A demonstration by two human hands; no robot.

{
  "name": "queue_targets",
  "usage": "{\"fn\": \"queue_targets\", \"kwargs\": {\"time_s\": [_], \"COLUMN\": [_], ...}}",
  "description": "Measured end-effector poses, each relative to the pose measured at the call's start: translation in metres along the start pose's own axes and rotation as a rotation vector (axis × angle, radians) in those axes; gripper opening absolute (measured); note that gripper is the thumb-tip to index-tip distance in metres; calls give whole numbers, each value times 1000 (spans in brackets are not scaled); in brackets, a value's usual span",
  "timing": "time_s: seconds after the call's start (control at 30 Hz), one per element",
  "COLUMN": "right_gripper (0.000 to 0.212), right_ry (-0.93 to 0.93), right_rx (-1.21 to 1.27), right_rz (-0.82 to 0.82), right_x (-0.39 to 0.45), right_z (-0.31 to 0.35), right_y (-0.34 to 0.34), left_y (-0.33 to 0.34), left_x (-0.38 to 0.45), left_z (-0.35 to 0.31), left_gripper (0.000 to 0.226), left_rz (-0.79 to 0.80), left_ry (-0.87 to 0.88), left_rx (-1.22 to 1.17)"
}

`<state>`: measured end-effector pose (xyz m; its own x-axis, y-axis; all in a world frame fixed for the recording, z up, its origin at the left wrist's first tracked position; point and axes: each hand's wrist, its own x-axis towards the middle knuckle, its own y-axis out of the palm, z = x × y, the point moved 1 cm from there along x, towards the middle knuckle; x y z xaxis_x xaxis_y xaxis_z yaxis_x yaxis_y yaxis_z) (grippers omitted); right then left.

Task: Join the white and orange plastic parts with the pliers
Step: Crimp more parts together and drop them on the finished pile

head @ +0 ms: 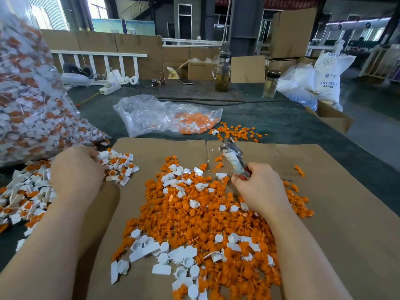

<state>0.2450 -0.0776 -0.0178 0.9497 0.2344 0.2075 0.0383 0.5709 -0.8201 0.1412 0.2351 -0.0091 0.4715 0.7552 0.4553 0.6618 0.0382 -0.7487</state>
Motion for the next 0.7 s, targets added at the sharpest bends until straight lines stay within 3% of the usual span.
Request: {"fn": "queue_targets", "kwargs": {"time_s": [0.17, 0.27, 0.33, 0.4, 0.57, 0.7], "right_gripper": [14, 17, 21, 26, 28, 23], "right_ry": [-44, -42, -35, -31, -31, -37], "right_rx": [-110, -179, -218, -237, -269, -298], "right_rz": [120, 121, 114, 125, 184, 185], "right_x": [-2, -1, -1, 0, -1, -1], "right_z": [2, 2, 1, -1, -2, -1], "right_y": [5, 5, 5, 5, 8, 9], "left_y": [1, 2, 2, 0, 1, 12], "left_x": [2, 0, -3, -9, -41, -70], "left_z": [7, 4, -5, -22, -84, -110], "left_gripper": [15, 15, 20, 23, 8, 12], "left_rz": [124, 117, 45, 65, 421, 608], "left_ry": [-106, -68, 42, 127, 334, 515], "left_rx": [163, 257, 212, 12, -326, -282]}}
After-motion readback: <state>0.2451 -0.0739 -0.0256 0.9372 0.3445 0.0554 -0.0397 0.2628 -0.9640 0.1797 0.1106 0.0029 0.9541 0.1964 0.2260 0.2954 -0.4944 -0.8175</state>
